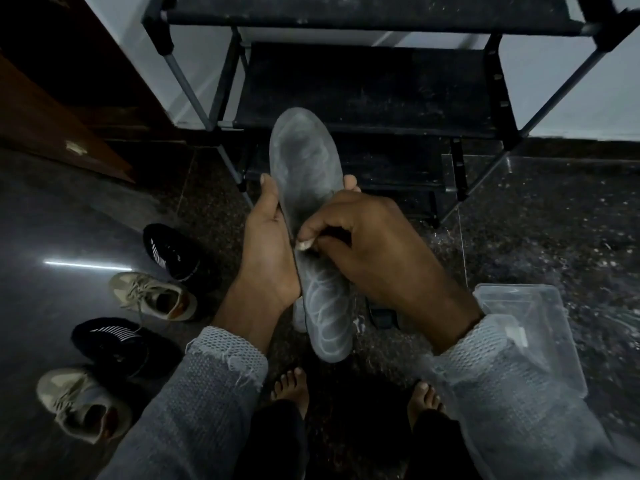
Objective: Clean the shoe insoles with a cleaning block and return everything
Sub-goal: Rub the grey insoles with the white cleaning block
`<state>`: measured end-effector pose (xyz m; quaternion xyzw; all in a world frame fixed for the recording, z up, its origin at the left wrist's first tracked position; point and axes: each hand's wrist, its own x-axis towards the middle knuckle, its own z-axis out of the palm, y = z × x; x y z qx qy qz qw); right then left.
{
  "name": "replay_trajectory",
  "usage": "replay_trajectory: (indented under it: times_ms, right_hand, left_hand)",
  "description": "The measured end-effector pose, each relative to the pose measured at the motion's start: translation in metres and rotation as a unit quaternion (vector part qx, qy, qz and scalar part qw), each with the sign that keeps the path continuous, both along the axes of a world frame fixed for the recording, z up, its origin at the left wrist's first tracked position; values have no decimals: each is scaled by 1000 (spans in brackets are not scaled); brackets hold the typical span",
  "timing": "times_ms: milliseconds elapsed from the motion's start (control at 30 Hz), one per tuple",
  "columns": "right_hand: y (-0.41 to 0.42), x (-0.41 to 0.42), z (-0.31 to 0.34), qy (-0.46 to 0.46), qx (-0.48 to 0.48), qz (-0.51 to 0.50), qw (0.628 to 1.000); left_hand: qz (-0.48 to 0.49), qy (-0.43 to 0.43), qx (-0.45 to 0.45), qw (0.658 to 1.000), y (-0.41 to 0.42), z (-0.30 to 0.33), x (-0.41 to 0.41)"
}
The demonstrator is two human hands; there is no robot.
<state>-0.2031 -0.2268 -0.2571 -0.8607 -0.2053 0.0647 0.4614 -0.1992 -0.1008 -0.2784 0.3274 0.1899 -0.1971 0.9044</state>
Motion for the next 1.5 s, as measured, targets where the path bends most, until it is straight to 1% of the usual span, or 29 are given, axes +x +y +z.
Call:
replay_trajectory:
  times_ms: [67, 133, 200, 300, 367, 433, 533, 567, 633, 733, 800, 833, 933, 1000, 1067, 1167, 1200, 1233, 1267, 1333, 1400, 1433, 1500]
  right_hand:
    - [-6, 0, 7, 46, -12, 77, 996]
    - [-7, -1, 10, 54, -10, 104, 993]
    - [-2, -3, 6, 31, 9, 64, 997]
    - [7, -4, -1, -26, 21, -36, 999]
    - [8, -3, -2, -32, 16, -62, 997]
    - [4, -1, 2, -7, 5, -25, 1000]
    - [-5, -1, 10, 61, 4, 93, 994]
    - [-6, -2, 11, 69, 8, 111, 991]
    - [-3, -3, 8, 47, 20, 85, 995]
    - [6, -4, 0, -19, 27, -16, 999]
    - [7, -3, -1, -31, 19, -36, 999]
    - [4, -1, 1, -17, 13, -12, 1000]
    - [-5, -1, 10, 41, -13, 109, 993]
    - [-7, -2, 11, 42, -34, 133, 990]
    - [-3, -3, 7, 24, -21, 86, 996]
    - [2, -2, -1, -32, 6, -28, 999]
    - [2, -2, -2, -41, 8, -44, 998]
    - [1, -1, -1, -38, 2, -37, 999]
    - [-1, 0, 0, -27, -9, -9, 1000]
    - [-5, 0, 5, 0, -35, 75, 997]
    - [-7, 0, 8, 18, -58, 133, 989]
    - [-7, -1, 8, 21, -56, 139, 988]
    - [-5, -2, 4, 14, -29, 96, 995]
  left_hand:
    - [7, -7, 19, 1000, 2, 0, 1]
    - [9, -11, 22, 1000, 3, 1, 2]
    - [11, -10, 17, 1000, 2, 3, 2]
    - [6, -3, -3, 1000, 0, 3, 1]
    - [0, -5, -12, 1000, -1, 2, 0]
    - [-2, -4, -9, 1000, -1, 1, 0]
    - [13, -14, 21, 1000, 3, -1, 2]
    - [16, -17, 22, 999, 3, -1, 2]
    - [18, -16, 22, 999, 2, 1, 2]
    - [7, -5, 10, 1000, -2, 3, -1]
    - [2, -3, 2, 1000, -3, 3, -1]
    - [2, -2, 4, 1000, -3, 2, -1]
    - [13, -11, 22, 1000, 3, -1, 2]
    - [20, -15, 22, 999, 5, -1, 3]
    - [23, -12, 11, 1000, 4, -1, 2]
    - [12, -2, -16, 1000, -1, 0, 0]
    - [8, 2, -22, 1000, -2, 0, 0]
    - [6, 3, -22, 1000, -1, 0, 0]
    - [6, 2, -16, 1000, 0, 0, 0]
    - [11, -6, 2, 1000, 3, -2, 1]
    - [25, -15, 7, 1000, 7, -3, 3]
    - [30, -17, 5, 999, 8, -3, 3]
    - [31, -18, 4, 999, 8, -3, 4]
